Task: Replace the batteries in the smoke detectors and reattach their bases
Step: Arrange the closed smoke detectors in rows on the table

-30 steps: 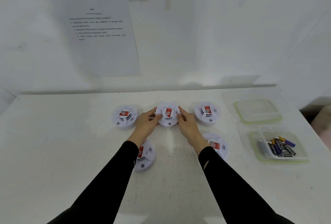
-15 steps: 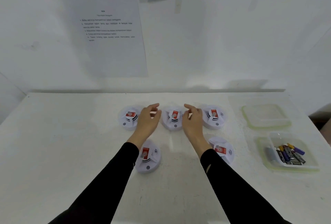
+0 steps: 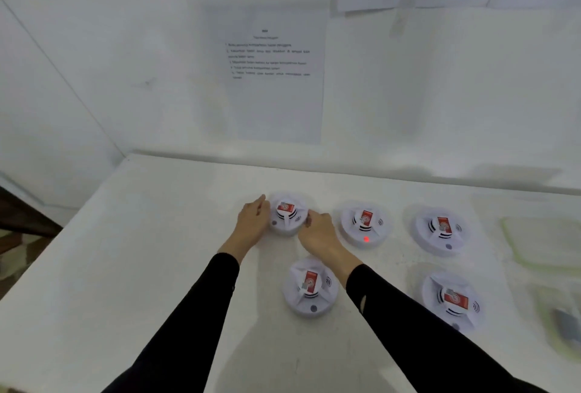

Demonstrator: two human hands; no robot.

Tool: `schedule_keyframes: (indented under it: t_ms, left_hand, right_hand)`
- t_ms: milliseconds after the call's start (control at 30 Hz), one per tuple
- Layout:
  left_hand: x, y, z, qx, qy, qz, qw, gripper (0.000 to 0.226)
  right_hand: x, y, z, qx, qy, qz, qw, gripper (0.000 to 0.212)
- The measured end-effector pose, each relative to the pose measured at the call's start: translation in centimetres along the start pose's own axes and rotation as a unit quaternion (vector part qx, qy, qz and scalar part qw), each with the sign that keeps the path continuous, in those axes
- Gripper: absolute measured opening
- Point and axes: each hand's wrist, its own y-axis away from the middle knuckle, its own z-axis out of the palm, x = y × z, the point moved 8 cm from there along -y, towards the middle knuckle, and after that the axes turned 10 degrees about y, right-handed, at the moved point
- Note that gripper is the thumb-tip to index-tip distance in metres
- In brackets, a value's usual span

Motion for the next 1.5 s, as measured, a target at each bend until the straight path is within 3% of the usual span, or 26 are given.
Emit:
schedule_keyframes:
  t_ms: [167, 333, 500, 800, 1500]
  left_hand:
    - [-0.2, 1.3, -0.2, 0.026, 0.138, 0.036, 0.989, 0.031]
    - [-1.4, 1.9, -0.2, 0.040, 0.217, 0.064, 0.973, 0.029]
    - [-0.9, 2.7, -0.1, 0.031, 0.224, 0.109, 0.968, 0.027]
    - [-1.5, 2.9, -0.3, 0.049, 0.221, 0.119, 0.967, 0.031]
    - [-1.1, 3.5, -0.6, 0.069, 0.210, 0.134, 0.966, 0.033]
  right_hand:
    - [0.1, 0.2, -0.3, -0.010, -0.136, -0.033, 0.990, 0.059]
    - [0.2, -0.1, -0.7, -0.049, -0.235, -0.076, 0.968, 0.077]
    - [1.0, -1.0, -0.5, -0.010, -0.235, -0.079, 0.969, 0.073]
    - [0.7, -0.5, -0.8, 0.031, -0.238, -0.101, 0.965, 0.070]
    - [0.4, -0.3, -1.0, 0.031, -0.243, -0.117, 0.962, 0.066]
